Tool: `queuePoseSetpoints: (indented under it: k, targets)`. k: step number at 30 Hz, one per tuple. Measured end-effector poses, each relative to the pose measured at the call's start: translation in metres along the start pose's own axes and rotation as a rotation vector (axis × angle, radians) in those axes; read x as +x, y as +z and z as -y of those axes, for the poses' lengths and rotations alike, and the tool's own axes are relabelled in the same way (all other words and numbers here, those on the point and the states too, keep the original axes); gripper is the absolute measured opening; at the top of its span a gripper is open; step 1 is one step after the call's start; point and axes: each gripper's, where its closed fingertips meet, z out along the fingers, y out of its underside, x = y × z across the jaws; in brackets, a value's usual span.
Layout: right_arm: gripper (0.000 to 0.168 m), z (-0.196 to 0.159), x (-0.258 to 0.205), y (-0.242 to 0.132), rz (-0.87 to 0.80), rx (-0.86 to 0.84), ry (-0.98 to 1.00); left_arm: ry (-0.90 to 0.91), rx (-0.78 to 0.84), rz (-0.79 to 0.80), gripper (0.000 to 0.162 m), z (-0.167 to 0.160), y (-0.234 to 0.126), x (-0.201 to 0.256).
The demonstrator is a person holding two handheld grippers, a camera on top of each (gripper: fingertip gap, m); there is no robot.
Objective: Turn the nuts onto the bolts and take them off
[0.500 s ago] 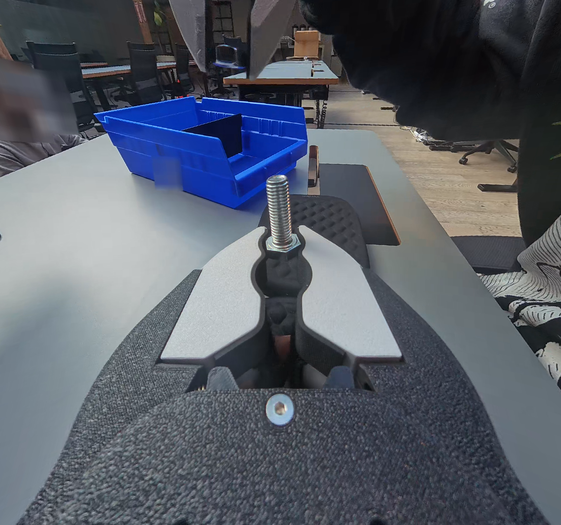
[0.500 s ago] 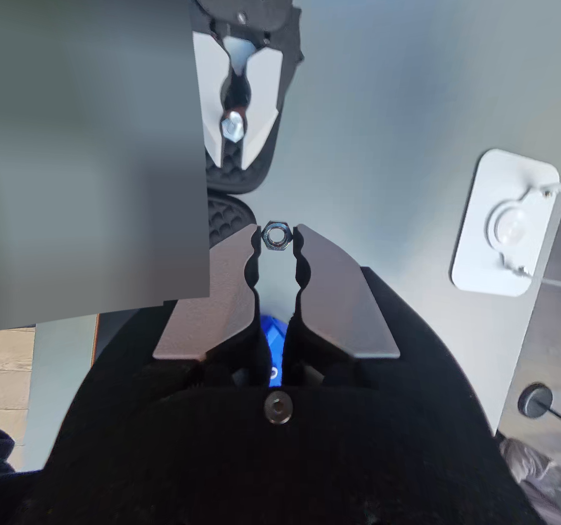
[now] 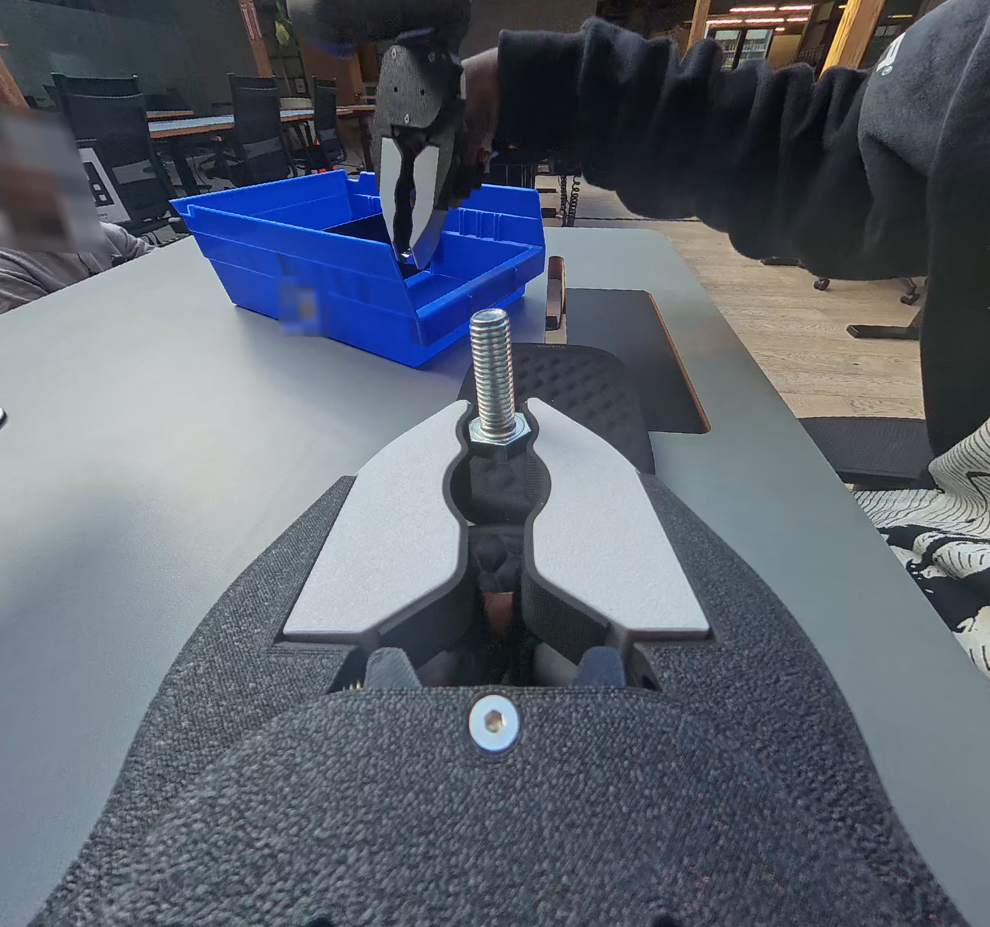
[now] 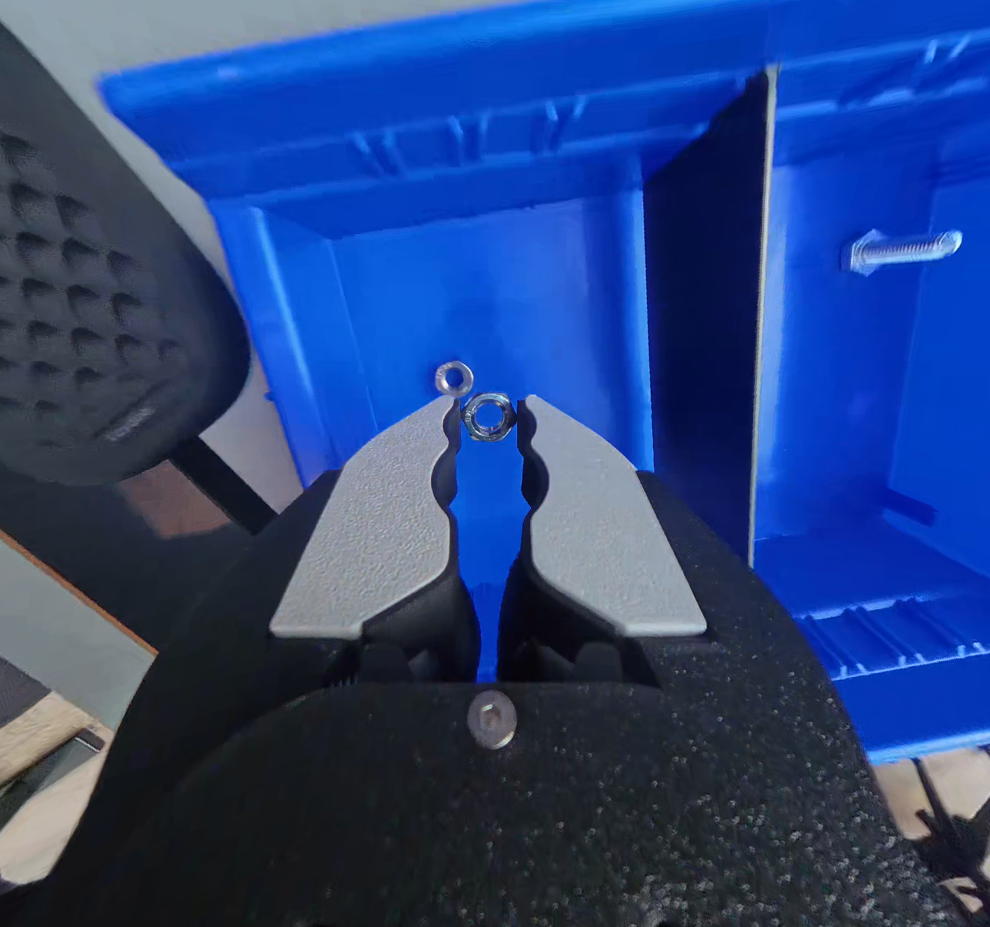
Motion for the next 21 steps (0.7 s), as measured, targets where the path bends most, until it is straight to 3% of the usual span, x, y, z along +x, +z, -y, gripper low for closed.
queuePoseSetpoints:
  k: [6, 16, 21]
  targets:
    - [0.019, -0.026, 0.026, 0.032, -0.04, -0.049, 0.215, -0.004, 0.002, 0.0, 0.015, 0.0, 0.0, 0.0]
    - [0.019, -0.031, 0.032, 0.045, -0.05, -0.124, 0.287, -0.009, 0.005, 0.001, 0.015, 0.0, 0.0, -0.001]
    - [0.036, -0.028, 0.034, 0.033, -0.089, -0.115, 0.307, -0.013, 0.008, 0.001, 0.015, 0.0, -0.001, -0.001]
